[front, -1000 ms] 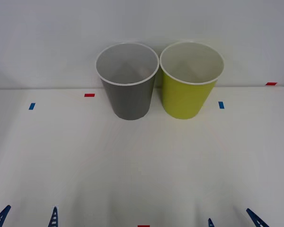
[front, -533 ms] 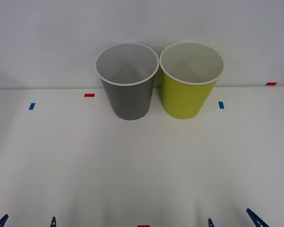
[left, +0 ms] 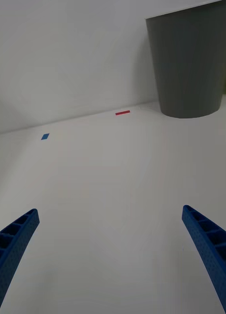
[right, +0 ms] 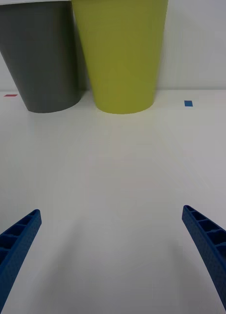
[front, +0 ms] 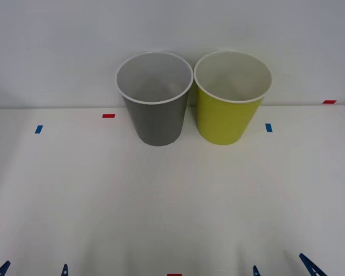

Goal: Put cans in the gray bin and PET bottles in the light green bin.

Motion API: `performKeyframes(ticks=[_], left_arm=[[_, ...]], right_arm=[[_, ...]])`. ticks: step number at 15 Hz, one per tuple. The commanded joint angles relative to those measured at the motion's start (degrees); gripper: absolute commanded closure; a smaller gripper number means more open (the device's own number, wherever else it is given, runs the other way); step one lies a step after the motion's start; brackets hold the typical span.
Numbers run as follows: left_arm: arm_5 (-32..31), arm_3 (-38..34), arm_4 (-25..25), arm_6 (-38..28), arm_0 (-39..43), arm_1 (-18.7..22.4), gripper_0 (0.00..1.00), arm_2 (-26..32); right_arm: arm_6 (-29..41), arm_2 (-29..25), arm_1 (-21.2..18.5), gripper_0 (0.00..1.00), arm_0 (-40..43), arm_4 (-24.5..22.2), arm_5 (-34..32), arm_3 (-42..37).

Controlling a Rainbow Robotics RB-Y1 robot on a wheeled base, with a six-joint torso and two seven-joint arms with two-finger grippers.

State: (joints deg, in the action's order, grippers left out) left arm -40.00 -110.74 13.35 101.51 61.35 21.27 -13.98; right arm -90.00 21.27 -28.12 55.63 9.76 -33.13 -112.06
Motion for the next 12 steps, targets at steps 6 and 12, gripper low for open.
performKeyframes(ticks=[6, 12], left_arm=[[0.01, 0.0, 0.01, 0.01, 0.0, 0.0, 0.0, 0.0], [0.01, 0.0, 0.01, 0.01, 0.0, 0.0, 0.0, 0.0]], right_arm=[[0.0, 0.0, 0.0, 0.0, 0.0, 0.0, 0.0, 0.0], [0.0, 0.0, 0.0, 0.0, 0.0, 0.0, 0.0, 0.0]])
